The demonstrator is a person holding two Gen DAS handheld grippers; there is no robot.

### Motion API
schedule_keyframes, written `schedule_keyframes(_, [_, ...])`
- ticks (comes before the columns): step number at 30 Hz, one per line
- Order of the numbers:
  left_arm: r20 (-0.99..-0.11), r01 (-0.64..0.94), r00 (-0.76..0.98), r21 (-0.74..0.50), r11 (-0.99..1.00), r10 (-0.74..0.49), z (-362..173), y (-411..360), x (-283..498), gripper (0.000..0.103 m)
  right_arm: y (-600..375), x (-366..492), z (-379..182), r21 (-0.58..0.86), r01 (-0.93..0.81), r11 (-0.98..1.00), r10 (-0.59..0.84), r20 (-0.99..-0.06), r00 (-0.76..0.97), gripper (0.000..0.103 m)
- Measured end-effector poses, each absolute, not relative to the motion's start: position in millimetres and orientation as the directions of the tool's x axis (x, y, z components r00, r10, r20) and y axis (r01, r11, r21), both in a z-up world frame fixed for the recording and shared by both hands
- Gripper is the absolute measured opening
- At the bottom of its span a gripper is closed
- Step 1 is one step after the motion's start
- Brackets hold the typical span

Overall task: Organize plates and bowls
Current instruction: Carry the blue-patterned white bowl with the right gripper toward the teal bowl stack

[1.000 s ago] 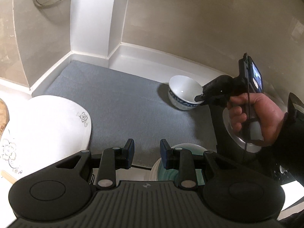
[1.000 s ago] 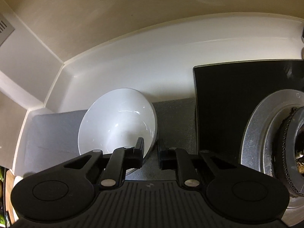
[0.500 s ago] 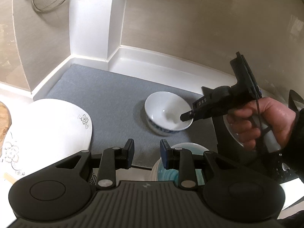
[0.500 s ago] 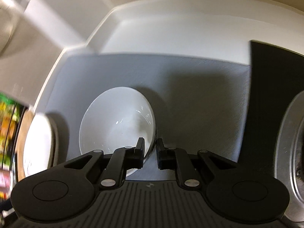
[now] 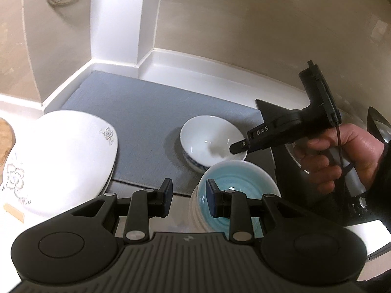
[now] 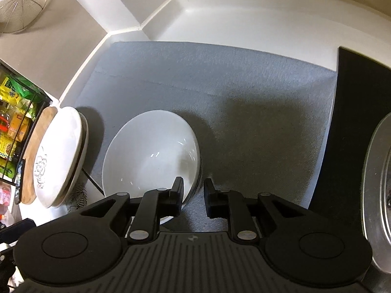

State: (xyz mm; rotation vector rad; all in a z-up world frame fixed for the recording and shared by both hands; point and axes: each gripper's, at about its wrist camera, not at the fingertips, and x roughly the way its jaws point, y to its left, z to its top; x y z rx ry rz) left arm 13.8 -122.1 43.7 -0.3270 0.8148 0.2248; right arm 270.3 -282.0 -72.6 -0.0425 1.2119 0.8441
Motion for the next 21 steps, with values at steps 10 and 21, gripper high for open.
schedule_keyframes(10, [-0.747,-0.328,0.662,-0.217,0.920,0.059,38.4,-114.4,0.8,0.033,-273.7,261.3,-72.3,0.312,-0.618,0.722,0.521,-0.832,0.190,0.009])
schedule_keyframes(21, [-0.734,-0.268,0.679,-0.237,0.934,0.009,30.5,-70.8,29.0,0.033,-236.1,269.8,-72.5,0.258,-0.634,0.729,0.481,-0.852,0.205,0.009])
